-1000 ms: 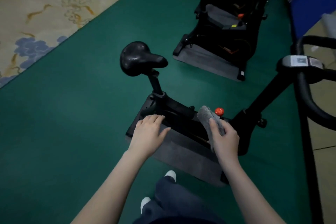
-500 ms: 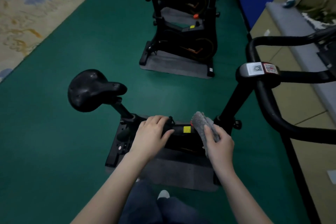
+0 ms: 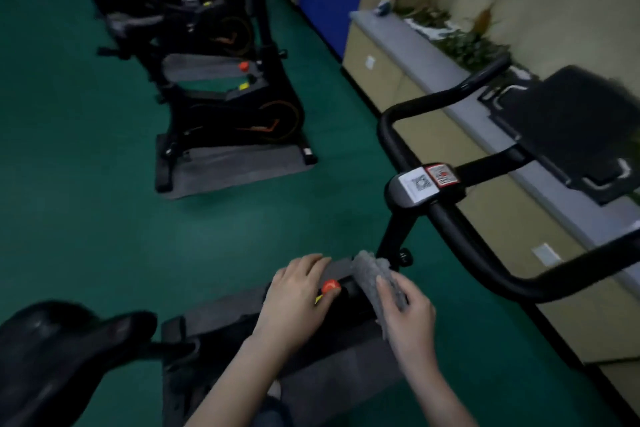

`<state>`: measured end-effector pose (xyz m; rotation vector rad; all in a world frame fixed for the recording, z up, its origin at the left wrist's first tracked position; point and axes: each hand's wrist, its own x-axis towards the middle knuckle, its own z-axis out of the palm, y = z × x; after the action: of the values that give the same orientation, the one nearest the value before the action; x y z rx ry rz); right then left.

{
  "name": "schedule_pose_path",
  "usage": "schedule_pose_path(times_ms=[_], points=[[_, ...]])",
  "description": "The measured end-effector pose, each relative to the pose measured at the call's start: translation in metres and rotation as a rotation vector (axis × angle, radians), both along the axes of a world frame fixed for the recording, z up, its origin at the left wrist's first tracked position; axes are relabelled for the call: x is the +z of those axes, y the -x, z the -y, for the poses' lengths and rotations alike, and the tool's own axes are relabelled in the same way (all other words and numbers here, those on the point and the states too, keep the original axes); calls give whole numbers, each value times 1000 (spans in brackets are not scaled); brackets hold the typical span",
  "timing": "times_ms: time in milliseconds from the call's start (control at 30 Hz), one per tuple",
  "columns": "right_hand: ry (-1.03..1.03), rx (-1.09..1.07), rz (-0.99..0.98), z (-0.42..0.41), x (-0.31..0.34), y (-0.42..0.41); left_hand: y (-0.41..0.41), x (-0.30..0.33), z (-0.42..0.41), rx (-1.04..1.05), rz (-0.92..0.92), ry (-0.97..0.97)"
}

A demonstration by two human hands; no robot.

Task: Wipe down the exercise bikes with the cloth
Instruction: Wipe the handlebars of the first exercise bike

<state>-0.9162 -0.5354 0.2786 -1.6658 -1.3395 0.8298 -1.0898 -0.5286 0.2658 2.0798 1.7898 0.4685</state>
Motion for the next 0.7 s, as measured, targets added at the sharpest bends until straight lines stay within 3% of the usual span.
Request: schedule_pose_path(times_ms=[200,433,567,700], points=[[-129,-243,105,-14,25,13,2,19,-63,-206,92,-133],[-438,-590,437,-19,86,-3,-25,50,-103,-401,217,-325],[-327,-610,682,-50,95,-18,-46,56,-123,-477,243,-364],[-186,-471,846,-72,84,-14,-64,57,-138,-529,224,-348]])
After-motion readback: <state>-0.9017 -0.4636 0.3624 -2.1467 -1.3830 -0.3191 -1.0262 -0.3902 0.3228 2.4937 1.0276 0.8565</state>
